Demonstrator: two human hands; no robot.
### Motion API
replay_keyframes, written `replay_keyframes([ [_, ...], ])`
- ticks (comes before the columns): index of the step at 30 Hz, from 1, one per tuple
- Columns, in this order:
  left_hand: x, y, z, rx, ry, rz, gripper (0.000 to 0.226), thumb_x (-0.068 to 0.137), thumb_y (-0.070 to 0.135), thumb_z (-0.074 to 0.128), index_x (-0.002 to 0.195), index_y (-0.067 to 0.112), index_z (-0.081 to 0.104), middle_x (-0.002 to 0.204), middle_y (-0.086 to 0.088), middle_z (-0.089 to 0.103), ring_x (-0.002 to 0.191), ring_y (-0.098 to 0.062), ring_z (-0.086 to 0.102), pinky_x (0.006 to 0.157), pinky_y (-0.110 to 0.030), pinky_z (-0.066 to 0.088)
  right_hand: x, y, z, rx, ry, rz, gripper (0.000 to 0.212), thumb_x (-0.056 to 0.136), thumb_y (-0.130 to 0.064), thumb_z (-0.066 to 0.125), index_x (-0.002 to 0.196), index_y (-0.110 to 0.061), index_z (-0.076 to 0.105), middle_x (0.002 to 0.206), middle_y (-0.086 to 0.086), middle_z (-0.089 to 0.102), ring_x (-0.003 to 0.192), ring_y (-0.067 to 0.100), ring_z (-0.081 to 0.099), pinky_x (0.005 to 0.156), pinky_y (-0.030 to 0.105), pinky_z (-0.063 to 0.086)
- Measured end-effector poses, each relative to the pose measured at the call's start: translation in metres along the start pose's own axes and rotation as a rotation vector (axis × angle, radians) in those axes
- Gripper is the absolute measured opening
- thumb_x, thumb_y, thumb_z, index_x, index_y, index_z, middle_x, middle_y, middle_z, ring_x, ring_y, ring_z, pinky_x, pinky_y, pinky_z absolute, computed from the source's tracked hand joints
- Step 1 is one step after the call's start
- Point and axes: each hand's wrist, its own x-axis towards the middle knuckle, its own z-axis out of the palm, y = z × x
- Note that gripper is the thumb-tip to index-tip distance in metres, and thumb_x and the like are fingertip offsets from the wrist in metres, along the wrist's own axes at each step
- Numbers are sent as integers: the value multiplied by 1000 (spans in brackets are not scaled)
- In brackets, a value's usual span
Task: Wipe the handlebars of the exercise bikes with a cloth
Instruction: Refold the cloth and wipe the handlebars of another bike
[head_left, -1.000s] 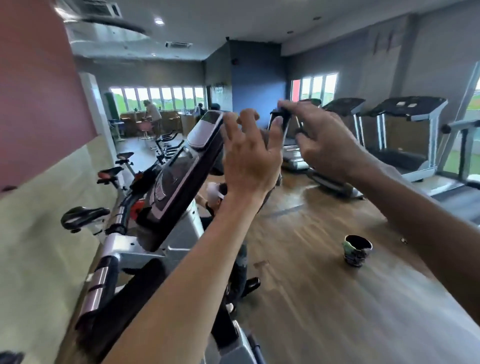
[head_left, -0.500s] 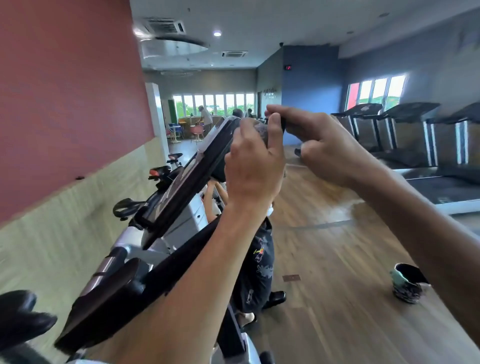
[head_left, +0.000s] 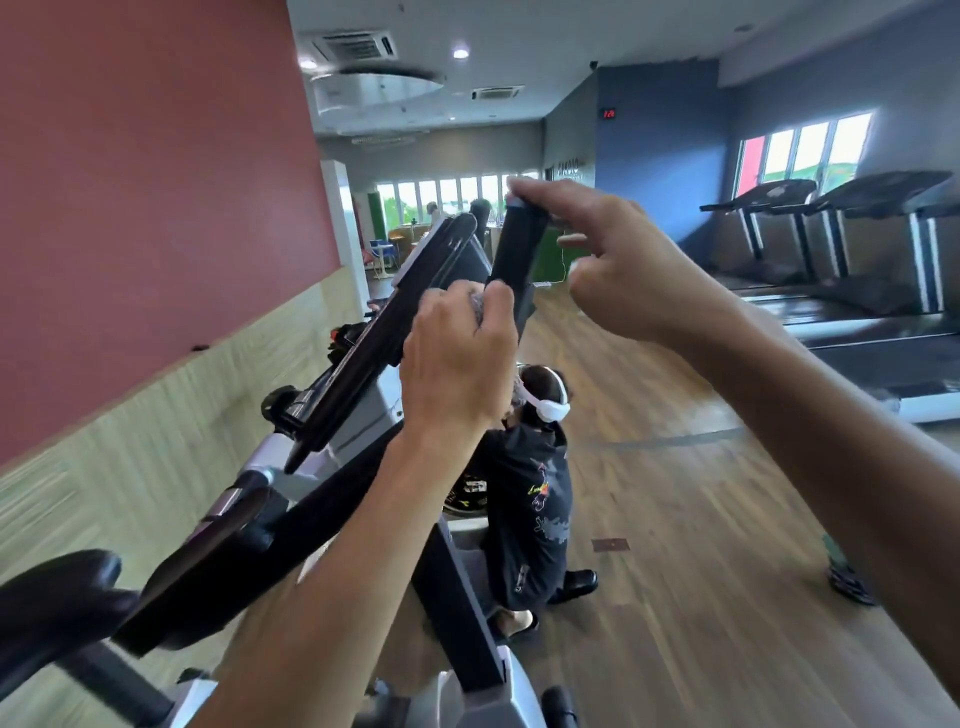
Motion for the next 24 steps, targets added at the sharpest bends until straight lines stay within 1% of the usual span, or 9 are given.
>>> replay_keyframes([
  [2, 13, 8, 5, -31, 36, 13, 57, 105, 50, 35, 56, 20, 40, 49, 8, 41, 47, -18, 43, 53, -31, 30, 0, 2, -1, 2, -10, -19, 92, 63, -6, 32, 153, -19, 45, 146, -4, 55, 137, 13, 48, 117, 37, 40],
  [3, 19, 9, 8, -57, 59, 34, 60, 106, 50, 34, 55, 19, 41, 46, 8, 40, 43, -16, 40, 51, -30, 29, 1, 3, -2, 16, -18, -20, 91, 64, -5, 33, 153, -19, 45, 146, -4, 55, 137, 13, 48, 117, 38, 41],
  [7, 22, 4, 11, -106, 90, 115, 51, 105, 39, 35, 59, 17, 43, 48, 5, 43, 44, -19, 40, 47, -35, 32, 2, 9, -4, 62, -44, -17, 92, 65, -1, 35, 154, -24, 44, 150, -6, 52, 140, 11, 45, 118, 36, 39],
  [10, -2, -11, 1, 51, 32, 150, 48, 105, 40, 35, 60, 24, 38, 48, 7, 40, 44, -12, 38, 50, -31, 30, 2, 15, -9, 60, -107, -38, 93, 68, 1, 37, 157, -27, 39, 156, -9, 47, 144, 6, 41, 118, 27, 35],
  [12, -18, -18, -7, 182, 19, 144, 50, 106, 48, 32, 62, 26, 42, 51, 9, 45, 47, -9, 46, 52, -30, 32, 3, 19, -14, 69, -167, -46, 95, 73, 12, 38, 159, -28, 34, 159, -9, 43, 145, 3, 38, 116, 23, 33],
  [13, -20, -19, -7, 221, 27, 128, 51, 105, 53, 29, 64, 26, 45, 54, 10, 48, 50, -8, 49, 53, -30, 35, 4, 20, -16, 82, -185, -45, 96, 72, 12, 38, 159, -29, 33, 159, -9, 42, 146, 3, 38, 115, 22, 34],
  [16, -8, 0, 4, 188, 74, 92, 57, 104, 60, 20, 78, 24, 55, 68, 6, 57, 62, -17, 58, 59, -36, 46, 4, 20, -15, 119, -195, -53, 99, 64, -1, 33, 158, -31, 34, 159, -10, 43, 145, 5, 41, 113, 25, 40],
  [19, 15, 21, 16, 230, 156, 166, 68, 102, 62, 14, 99, 15, 64, 88, -2, 65, 75, -23, 63, 63, -37, 47, 1, 21, -12, 156, -202, -74, 101, 61, -2, 31, 159, -29, 33, 160, -9, 41, 143, 5, 43, 113, 23, 43],
  [24, 22, 17, 16, 191, 146, 248, 67, 101, 59, 16, 111, 14, 64, 94, -2, 66, 79, -23, 64, 64, -41, 51, -3, 22, -10, 126, -188, -97, 98, 66, 5, 36, 159, -27, 32, 158, -10, 41, 142, 2, 42, 114, 17, 36],
])
